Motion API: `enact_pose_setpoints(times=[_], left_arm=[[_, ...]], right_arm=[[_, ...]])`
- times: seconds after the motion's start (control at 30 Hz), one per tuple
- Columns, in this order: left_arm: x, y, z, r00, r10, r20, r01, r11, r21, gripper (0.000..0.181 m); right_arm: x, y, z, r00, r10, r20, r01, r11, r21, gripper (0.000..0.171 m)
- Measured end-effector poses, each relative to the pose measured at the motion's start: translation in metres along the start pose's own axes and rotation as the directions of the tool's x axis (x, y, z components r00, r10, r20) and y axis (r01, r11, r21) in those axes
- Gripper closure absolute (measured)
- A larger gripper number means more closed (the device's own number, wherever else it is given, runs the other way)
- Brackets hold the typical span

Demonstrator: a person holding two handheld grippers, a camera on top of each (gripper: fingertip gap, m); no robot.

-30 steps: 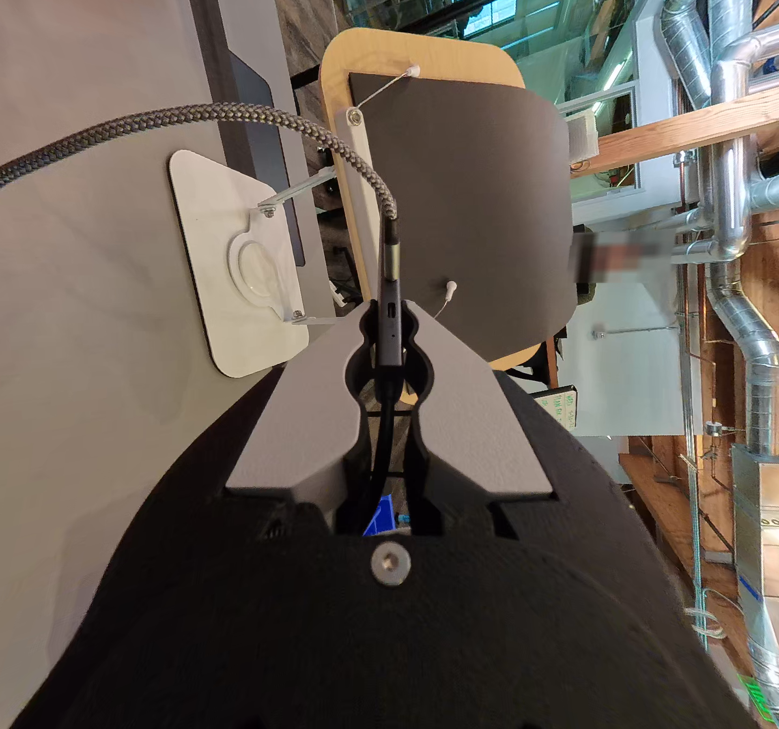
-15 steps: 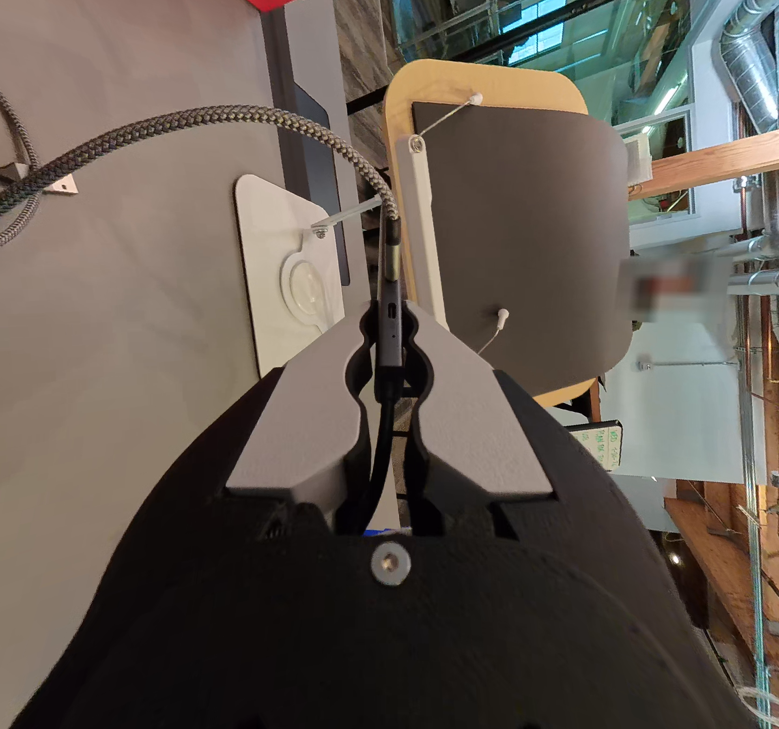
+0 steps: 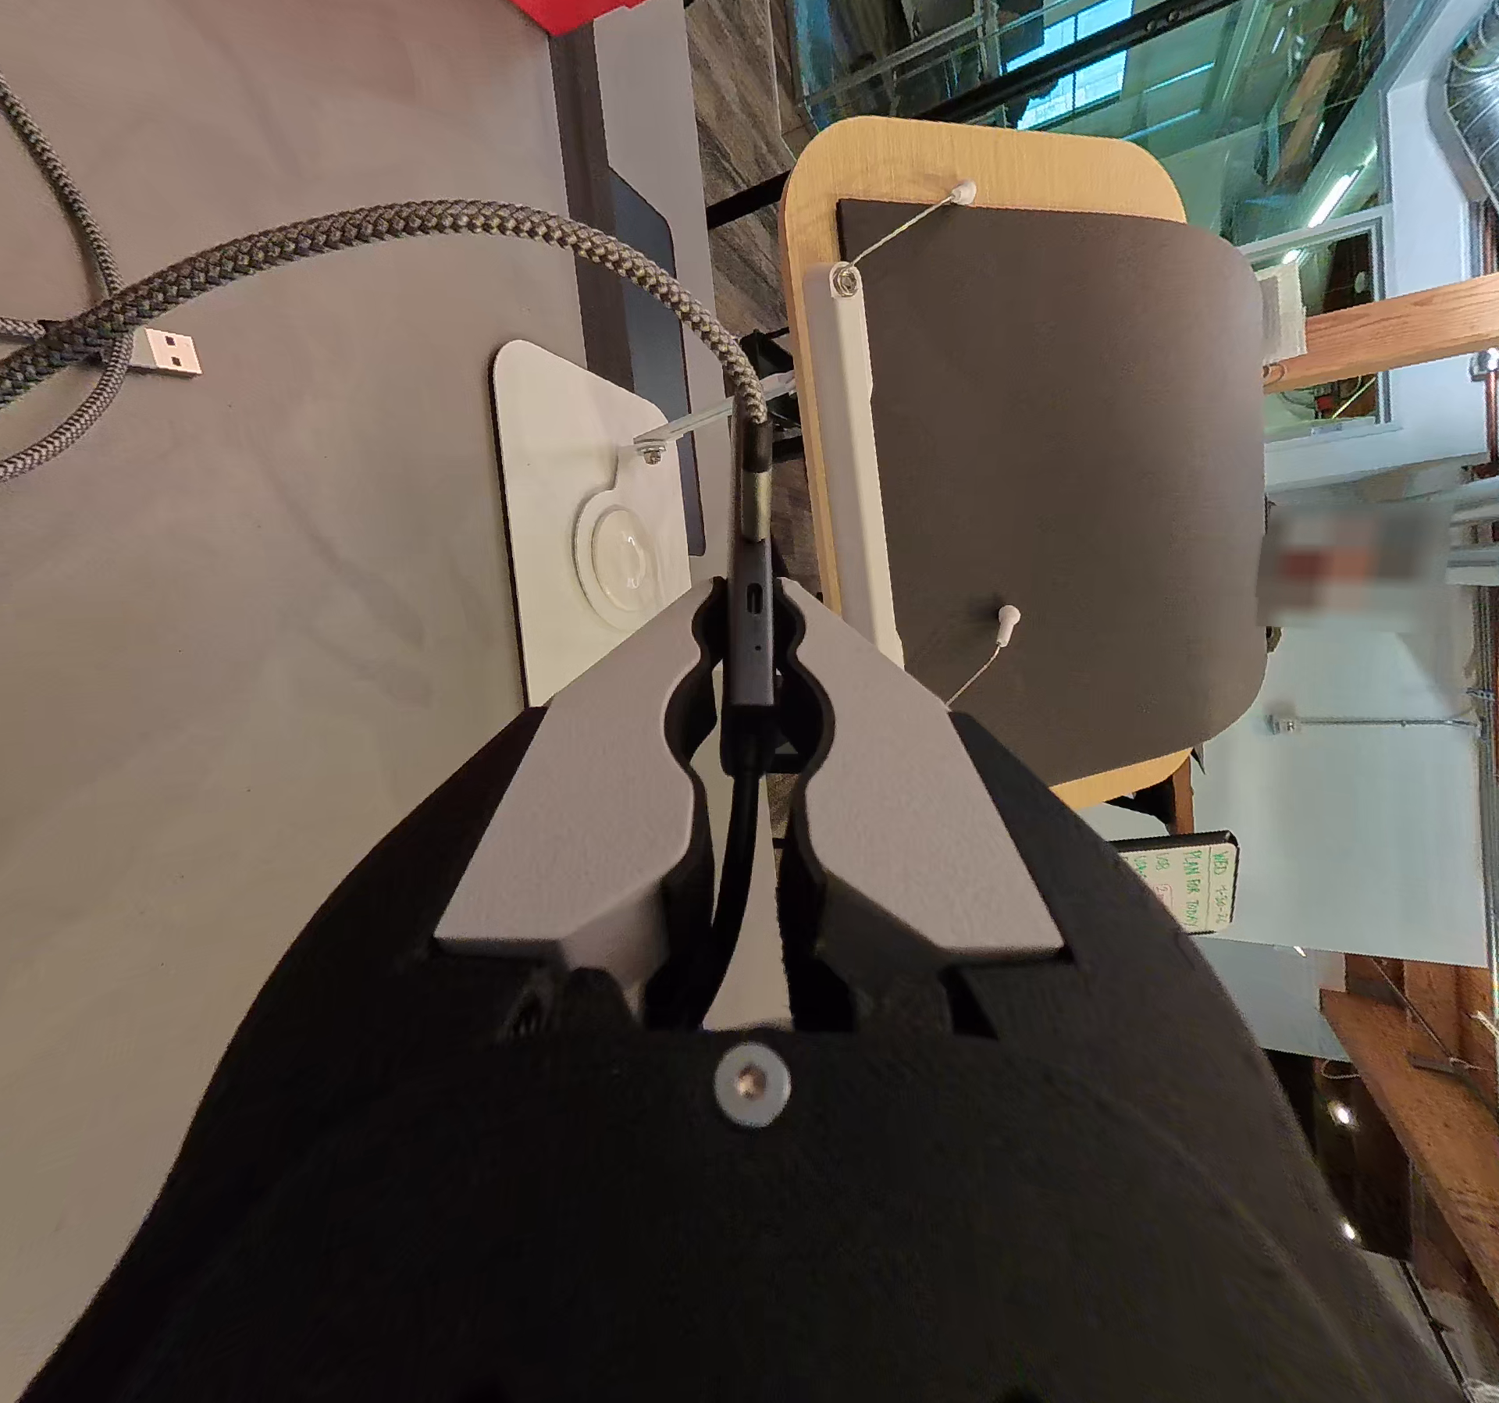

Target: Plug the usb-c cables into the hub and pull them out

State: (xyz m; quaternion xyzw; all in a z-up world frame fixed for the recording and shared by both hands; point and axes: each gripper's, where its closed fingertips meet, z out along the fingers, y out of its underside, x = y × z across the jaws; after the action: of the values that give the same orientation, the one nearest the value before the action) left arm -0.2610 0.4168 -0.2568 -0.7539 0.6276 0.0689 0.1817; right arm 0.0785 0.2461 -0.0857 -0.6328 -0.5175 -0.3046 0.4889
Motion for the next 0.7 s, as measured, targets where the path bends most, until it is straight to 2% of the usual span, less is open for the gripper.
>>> enact_pose_setpoints(times=[0.07,0.13,0.37,0.7], left_arm=[[0.004,-0.001,0.006,0.999,-0.011,-0.035,0.011,1.0,-0.004,0.164],[0.0,-0.001,0.009,1.0,-0.017,-0.012,0.017,1.0,0.0,0.173],[-0.003,0.004,0.003,1.0,-0.021,0.011,0.02,1.0,0.015,0.174],[-0.021,-0.002,-0.056,0.989,-0.05,0.137,0.027,0.986,0.164,0.174]], right_arm=[[-0.001,0.0,0.001,1.0,0.001,0.003,-0.001,1.0,0.001,0.164],[-0.001,0.001,0.001,1.0,0.002,0.002,-0.002,1.0,0.002,0.164],[0.003,0.003,0.0,1.0,0.018,-0.002,-0.018,1.0,0.004,0.164],[0.005,0.004,0.0,1.0,0.018,-0.01,-0.018,1.0,0.005,0.164]])
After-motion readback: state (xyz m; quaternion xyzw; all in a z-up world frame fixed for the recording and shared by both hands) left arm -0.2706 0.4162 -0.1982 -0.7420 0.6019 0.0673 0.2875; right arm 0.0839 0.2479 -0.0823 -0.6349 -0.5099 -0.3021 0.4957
